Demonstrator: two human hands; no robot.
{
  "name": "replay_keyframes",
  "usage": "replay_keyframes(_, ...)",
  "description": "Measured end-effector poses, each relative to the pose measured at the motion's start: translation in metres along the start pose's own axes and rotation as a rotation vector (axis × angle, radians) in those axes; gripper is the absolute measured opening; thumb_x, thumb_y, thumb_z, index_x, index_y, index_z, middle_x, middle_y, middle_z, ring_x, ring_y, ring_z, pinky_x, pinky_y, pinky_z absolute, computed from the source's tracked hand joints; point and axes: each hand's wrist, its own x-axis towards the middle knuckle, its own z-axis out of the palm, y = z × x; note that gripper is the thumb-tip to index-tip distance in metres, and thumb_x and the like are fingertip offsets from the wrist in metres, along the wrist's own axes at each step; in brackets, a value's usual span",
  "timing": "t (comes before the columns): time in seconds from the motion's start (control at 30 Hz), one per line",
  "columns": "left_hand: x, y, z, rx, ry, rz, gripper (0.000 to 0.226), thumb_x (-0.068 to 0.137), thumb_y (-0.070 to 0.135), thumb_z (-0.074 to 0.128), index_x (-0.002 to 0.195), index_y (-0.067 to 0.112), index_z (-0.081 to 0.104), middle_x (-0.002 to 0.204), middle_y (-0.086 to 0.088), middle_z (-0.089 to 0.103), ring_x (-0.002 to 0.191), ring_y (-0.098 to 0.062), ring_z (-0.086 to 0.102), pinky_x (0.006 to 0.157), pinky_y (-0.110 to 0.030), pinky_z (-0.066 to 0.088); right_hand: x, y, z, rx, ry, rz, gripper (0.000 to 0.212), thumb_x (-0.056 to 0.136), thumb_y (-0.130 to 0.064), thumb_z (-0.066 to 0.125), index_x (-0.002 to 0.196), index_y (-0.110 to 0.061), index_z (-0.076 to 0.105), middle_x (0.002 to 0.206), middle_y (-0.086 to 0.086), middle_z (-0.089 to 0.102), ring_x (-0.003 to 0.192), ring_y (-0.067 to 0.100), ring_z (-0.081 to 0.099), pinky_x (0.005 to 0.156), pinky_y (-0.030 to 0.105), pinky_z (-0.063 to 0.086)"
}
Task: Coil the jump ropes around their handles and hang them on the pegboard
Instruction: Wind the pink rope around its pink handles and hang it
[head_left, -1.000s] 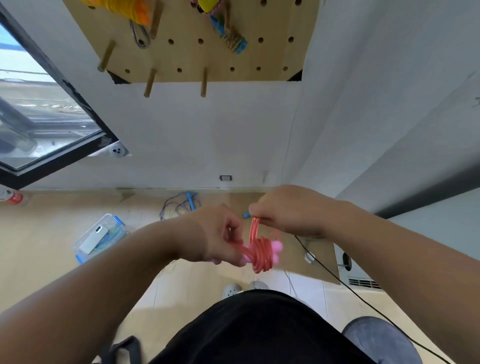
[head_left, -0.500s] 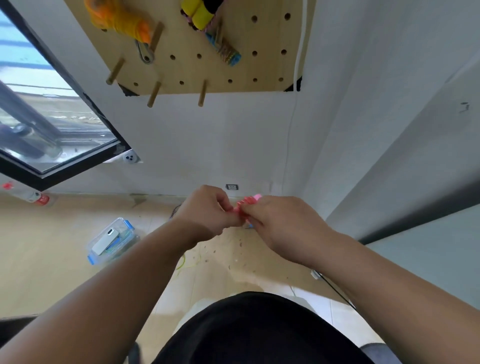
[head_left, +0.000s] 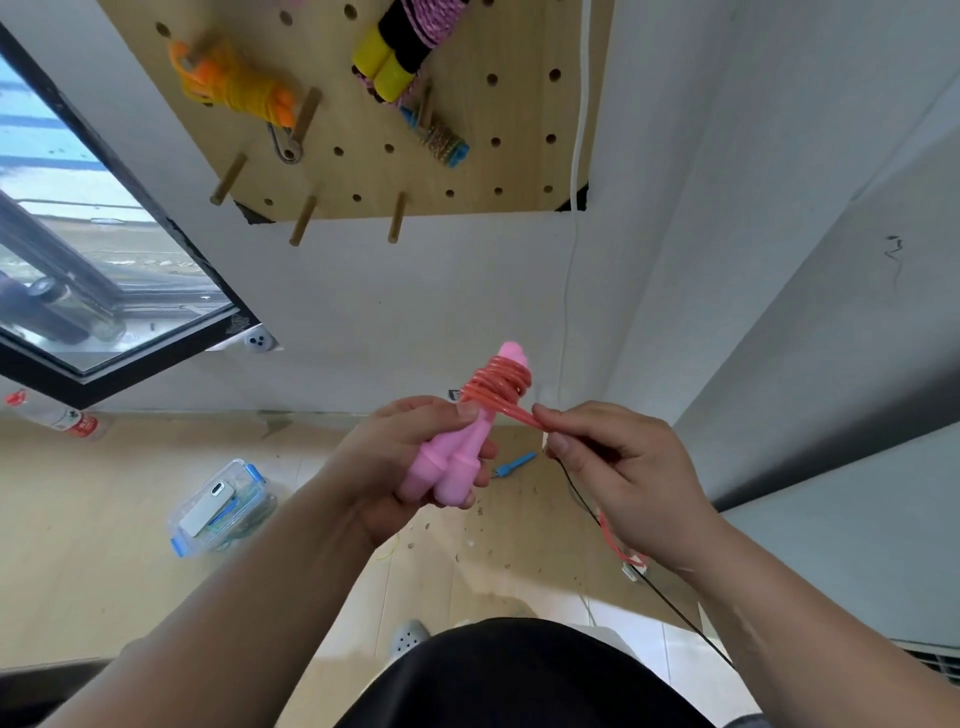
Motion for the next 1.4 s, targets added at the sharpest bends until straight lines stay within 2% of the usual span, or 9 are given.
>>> replay_keyframes(0.17, -0.004, -0.007, 0.002, -0.144, -0.155, 0.041, 0.070, 0.052, 0.027, 0.094, 0.107, 0.001, 0.059, 0.086, -0.024, 0.065, 0.066, -0.035, 0.062, 0.058, -0.039, 0.051, 0.006, -0.012, -0.006, 0.194, -0.052, 0.175, 0.022, 0.094, -0.012, 0.066, 0.101, -0.031, 0.075, 0.081, -0.010, 0.073, 0.077, 0.007, 0.066, 0.070, 0.017, 0.049)
replay_keyframes(0.3, -0.013, 0.001, 0.003, -0.292, -0.399, 0.122, 0.055, 0.056, 0.026, 0.092, 0.097, 0.003, 0.062, 0.082, -0.020, 0.063, 0.064, -0.034, 0.062, 0.058, -0.039, 0.053, 0.009, -0.012, -0.002, 0.239, -0.180, 0.221, 0.005, 0.092, -0.025, 0.068, 0.086, -0.025, 0.069, 0.067, -0.002, 0.054, 0.063, 0.011, 0.053, 0.060, 0.022, 0.044)
replay_keyframes(0.43, -0.015, 0.004, 0.004, -0.141, -0.516, 0.111, 0.055, 0.065, 0.021, 0.084, 0.106, -0.003, 0.057, 0.084, -0.026, 0.064, 0.066, -0.035, 0.063, 0.062, -0.039, 0.052, 0.015, -0.003, -0.015, 0.319, -0.198, 0.260, 0.009, 0.091, -0.019, 0.064, 0.084, -0.012, 0.064, 0.064, 0.014, 0.052, 0.053, 0.005, 0.053, 0.053, 0.018, 0.042)
replay_keyframes(0.6, -0.015, -0.009, 0.003, 0.081, -0.501, 0.007, 0.040, 0.066, 0.015, 0.086, 0.088, -0.001, 0.057, 0.087, -0.033, 0.065, 0.071, -0.037, 0.065, 0.062, -0.038, 0.052, 0.022, 0.013, -0.029, 0.143, -0.399, 0.215, 0.017, 0.087, -0.016, 0.073, 0.081, -0.032, 0.071, 0.069, 0.004, 0.062, 0.061, 0.008, 0.059, 0.060, 0.018, 0.045)
replay_keyframes(0.67, -0.017, -0.009, 0.001, 0.242, -0.475, -0.026, 0.025, 0.068, 0.011, 0.083, 0.082, 0.005, 0.064, 0.086, -0.034, 0.068, 0.070, -0.036, 0.066, 0.063, -0.036, 0.053, 0.027, 0.017, -0.033, 0.018, -0.526, 0.233, 0.006, 0.079, -0.032, 0.068, 0.080, -0.037, 0.071, 0.074, -0.006, 0.069, 0.066, 0.014, 0.064, 0.063, 0.025, 0.050)
replay_keyframes(0.8, -0.018, -0.008, 0.006, 0.740, -0.382, -0.092, 0.012, 0.077, 0.010, 0.085, 0.084, 0.013, 0.076, 0.092, -0.026, 0.075, 0.073, -0.025, 0.067, 0.060, -0.027, 0.052, 0.046, 0.016, -0.038, -0.240, -0.798, 0.240, 0.009, 0.086, -0.026, 0.078, 0.083, -0.031, 0.072, 0.079, -0.007, 0.071, 0.076, 0.016, 0.065, 0.074, 0.040, 0.054)
replay_keyframes(1.03, 0.008, -0.014, 0.015, 1.358, -0.178, 0.064, 0.013, 0.071, 0.019, 0.087, 0.077, 0.022, 0.075, 0.074, 0.005, 0.070, 0.062, -0.009, 0.058, 0.059, -0.026, 0.049, 0.069, 0.002, -0.009, -0.477, -0.774, 0.156, 0.010, 0.087, -0.027, 0.078, 0.093, -0.020, 0.074, 0.087, -0.011, 0.071, 0.079, 0.003, 0.064, 0.071, 0.019, 0.048)
replay_keyframes(1.2, 0.019, -0.017, 0.009, 1.462, 0.041, 0.085, 0.019, 0.061, 0.031, 0.081, 0.073, 0.022, 0.070, 0.064, 0.009, 0.060, 0.055, -0.013, 0.054, 0.051, -0.023, 0.043, 0.063, -0.019, 0.016, -0.473, -0.654, 0.166, 0.010, 0.087, -0.018, 0.068, 0.094, -0.020, 0.076, 0.092, -0.007, 0.072, 0.087, 0.009, 0.066, 0.076, 0.020, 0.050)
replay_keyframes(1.4, 0.025, -0.007, -0.009, 1.053, 0.337, 0.233, 0.021, 0.060, 0.025, 0.084, 0.067, 0.014, 0.069, 0.060, 0.002, 0.060, 0.048, -0.011, 0.044, 0.045, -0.020, 0.037, 0.042, -0.027, 0.029, -0.527, -0.471, 0.090, 0.018, 0.097, -0.020, 0.053, 0.100, -0.022, 0.071, 0.089, -0.007, 0.058, 0.086, 0.014, 0.053, 0.075, 0.031, 0.040)
